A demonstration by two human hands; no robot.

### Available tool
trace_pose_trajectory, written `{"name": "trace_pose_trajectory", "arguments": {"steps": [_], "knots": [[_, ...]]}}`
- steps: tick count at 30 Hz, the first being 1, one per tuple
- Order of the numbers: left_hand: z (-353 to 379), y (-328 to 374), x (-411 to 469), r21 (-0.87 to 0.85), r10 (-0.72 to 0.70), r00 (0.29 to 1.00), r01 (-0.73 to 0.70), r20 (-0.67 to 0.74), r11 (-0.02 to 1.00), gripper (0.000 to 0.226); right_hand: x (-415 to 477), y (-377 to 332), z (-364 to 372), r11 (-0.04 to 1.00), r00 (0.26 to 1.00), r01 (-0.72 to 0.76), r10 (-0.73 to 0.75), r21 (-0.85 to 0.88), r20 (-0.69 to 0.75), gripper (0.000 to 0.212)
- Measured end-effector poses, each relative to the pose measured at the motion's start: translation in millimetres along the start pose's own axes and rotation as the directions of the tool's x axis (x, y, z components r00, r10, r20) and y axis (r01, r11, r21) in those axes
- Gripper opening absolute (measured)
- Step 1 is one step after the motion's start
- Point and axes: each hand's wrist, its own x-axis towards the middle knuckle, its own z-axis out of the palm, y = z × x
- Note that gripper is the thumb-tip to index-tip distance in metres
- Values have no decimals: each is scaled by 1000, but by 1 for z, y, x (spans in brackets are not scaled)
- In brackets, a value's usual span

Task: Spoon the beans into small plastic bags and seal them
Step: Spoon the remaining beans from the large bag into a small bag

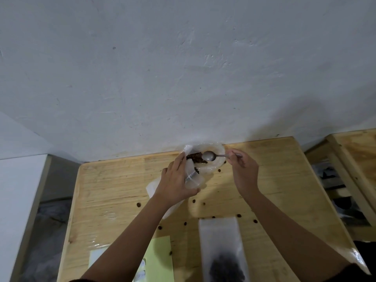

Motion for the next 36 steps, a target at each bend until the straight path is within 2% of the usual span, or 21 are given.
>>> {"name": "trace_pose_trajectory", "arguments": {"steps": [2, 5, 10, 13, 16, 21, 25, 28, 32, 34, 36], "knots": [[-1, 3, 1, 5, 34, 999, -34, 4, 999, 108, -2, 5, 8, 998, 998, -64, 64, 22, -13, 13], [-1, 4, 2, 28, 64, 997, -65, 34, 997, 107, -3, 9, 18, 954, 969, -234, 244, 189, -28, 19], [2, 1, 1, 35, 94, 990, -98, 105, 995, 107, -1, 9, 27, 766, 866, -471, 497, 437, 62, 15], [1, 1, 1, 23, 75, 993, -78, 94, 997, 108, 0, 6, 24, 691, 834, -511, 542, 511, 101, 16], [0, 1, 2, 11, 44, 995, -45, 85, 999, 110, 5, 4, 15, 668, 823, -517, 560, 535, 96, 11], [1, 1, 1, -12, -37, 997, 38, 61, 999, 113, 14, -2, -6, 665, 827, -489, 559, 565, 60, 8], [1, 3, 3, -29, -69, 996, 70, 48, 997, 117, 16, -11, -21, 717, 863, -430, 505, 549, 16, 14], [2, 4, 5, -36, -81, 996, 82, 39, 996, 118, 12, -16, -26, 777, 914, -372, 402, 508, 55, 18], [2, 4, 6, -35, -86, 995, 88, 45, 995, 119, 3, -25, -24, 916, 961, -224, 150, 332, 234, 19], [3, 3, 6, -43, -79, 996, 81, 39, 996, 118, 5, -27, -24, 930, 965, -180, 103, 321, 241, 17], [3, 2, 5, -51, -77, 996, 79, 35, 996, 118, 10, -29, -26, 916, 976, -175, 113, 361, 186, 17]]}}
